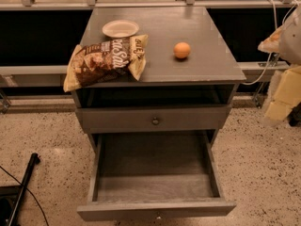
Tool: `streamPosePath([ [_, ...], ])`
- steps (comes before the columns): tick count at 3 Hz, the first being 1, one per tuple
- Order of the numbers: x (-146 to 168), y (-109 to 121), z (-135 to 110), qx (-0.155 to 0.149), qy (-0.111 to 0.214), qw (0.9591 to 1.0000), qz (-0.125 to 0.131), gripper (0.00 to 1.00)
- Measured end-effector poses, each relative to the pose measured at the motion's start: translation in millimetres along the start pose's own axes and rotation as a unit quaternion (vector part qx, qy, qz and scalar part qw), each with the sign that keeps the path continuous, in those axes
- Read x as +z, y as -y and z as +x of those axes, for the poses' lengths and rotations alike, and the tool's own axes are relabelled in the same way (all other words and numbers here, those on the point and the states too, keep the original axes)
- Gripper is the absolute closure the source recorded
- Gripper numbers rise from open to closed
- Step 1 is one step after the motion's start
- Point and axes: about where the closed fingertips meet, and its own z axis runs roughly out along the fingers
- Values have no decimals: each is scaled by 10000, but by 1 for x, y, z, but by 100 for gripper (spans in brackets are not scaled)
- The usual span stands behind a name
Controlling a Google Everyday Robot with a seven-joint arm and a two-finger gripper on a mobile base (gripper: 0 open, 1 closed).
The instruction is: Place brown chip bag into middle drawer
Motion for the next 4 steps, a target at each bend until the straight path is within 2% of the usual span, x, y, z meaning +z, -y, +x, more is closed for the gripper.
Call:
streamPosePath([
  [1,0,0,0,0,0,10000,1,0],
  [2,4,10,-26,-296,231,9991,183,0],
  [3,18,38,-97,-867,694,9927,469,0],
  [4,51,51,-214,-1740,1387,9737,487,0],
])
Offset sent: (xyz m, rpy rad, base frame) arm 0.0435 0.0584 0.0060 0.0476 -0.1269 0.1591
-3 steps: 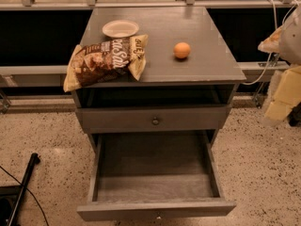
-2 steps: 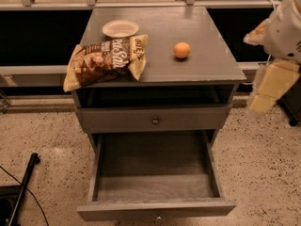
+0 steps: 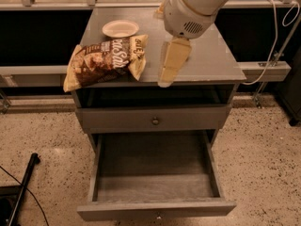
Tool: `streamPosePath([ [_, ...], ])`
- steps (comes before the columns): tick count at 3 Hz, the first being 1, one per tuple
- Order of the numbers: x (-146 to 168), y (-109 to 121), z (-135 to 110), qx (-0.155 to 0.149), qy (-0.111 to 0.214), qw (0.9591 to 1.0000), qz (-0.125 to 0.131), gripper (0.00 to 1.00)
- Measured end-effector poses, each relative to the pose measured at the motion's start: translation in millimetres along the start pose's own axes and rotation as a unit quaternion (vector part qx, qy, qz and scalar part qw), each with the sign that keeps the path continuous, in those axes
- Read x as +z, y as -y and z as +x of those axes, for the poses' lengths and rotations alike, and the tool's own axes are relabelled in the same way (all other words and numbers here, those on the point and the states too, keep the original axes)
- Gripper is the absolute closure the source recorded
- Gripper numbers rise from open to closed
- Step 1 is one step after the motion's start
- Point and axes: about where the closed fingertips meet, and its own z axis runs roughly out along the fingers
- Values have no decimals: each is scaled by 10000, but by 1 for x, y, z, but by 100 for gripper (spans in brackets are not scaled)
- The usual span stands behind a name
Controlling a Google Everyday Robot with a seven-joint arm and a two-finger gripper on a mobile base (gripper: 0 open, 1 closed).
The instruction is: Place brown chip bag into middle drawer
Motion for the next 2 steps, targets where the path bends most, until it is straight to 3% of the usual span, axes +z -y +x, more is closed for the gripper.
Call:
streamPosePath([
  [1,0,0,0,1,-1,10000,1,0],
  [2,29,7,-12,-89,-4,9999,-134,0],
])
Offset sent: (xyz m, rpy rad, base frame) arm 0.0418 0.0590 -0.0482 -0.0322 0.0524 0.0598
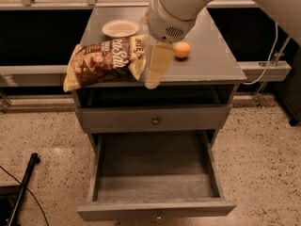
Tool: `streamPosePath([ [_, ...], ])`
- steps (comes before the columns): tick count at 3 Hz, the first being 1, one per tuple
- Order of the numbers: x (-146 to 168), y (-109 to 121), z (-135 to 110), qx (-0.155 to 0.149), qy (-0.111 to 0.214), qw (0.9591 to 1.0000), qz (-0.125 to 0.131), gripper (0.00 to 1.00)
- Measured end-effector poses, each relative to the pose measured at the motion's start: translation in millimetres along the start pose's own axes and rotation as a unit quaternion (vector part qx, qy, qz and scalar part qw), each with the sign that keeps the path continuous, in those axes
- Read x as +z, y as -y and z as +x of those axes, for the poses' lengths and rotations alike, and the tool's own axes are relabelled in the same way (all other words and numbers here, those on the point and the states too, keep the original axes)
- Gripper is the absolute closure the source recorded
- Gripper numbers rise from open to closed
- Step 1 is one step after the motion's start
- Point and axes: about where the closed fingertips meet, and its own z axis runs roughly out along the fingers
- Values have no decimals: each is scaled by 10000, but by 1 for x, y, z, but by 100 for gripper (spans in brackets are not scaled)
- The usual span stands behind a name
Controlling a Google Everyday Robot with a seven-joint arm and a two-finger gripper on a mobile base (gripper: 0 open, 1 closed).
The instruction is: Place brown chip bag into middle drawer
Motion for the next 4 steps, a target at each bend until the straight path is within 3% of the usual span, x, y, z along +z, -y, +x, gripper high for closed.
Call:
streamPosePath([
  [2,87,30,-39,-256,-146,9994,-167,0],
  [3,123,46,-39,-360,-249,9990,-4,0],
  [4,152,66,-38,-510,-154,9980,331,18],
])
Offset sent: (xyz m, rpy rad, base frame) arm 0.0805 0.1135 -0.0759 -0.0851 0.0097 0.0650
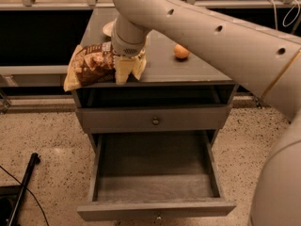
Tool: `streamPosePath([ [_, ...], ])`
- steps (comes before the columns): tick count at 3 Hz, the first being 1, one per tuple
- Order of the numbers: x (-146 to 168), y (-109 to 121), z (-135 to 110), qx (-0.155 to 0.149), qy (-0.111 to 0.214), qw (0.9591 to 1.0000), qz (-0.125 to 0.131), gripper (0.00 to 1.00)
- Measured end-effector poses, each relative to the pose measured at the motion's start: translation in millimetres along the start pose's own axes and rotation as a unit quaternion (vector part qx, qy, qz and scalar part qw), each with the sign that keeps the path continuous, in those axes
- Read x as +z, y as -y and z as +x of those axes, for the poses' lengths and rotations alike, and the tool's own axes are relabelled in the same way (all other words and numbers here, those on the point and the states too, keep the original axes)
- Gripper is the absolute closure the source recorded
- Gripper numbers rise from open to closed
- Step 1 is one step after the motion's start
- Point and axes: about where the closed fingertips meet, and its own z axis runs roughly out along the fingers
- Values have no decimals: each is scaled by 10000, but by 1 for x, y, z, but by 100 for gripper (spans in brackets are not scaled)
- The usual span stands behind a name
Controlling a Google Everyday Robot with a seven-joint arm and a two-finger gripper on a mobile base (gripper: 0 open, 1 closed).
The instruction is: Place brown chip bag into middle drawer
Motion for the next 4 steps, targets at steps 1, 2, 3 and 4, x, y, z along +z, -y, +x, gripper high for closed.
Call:
streamPosePath([
  [1,15,10,0,-101,307,9990,305,42],
  [2,-4,23,-9,-90,1016,9913,831,73],
  [3,-45,27,-23,-66,1729,9782,1149,96],
  [4,-97,10,-35,17,2107,9711,1117,100],
])
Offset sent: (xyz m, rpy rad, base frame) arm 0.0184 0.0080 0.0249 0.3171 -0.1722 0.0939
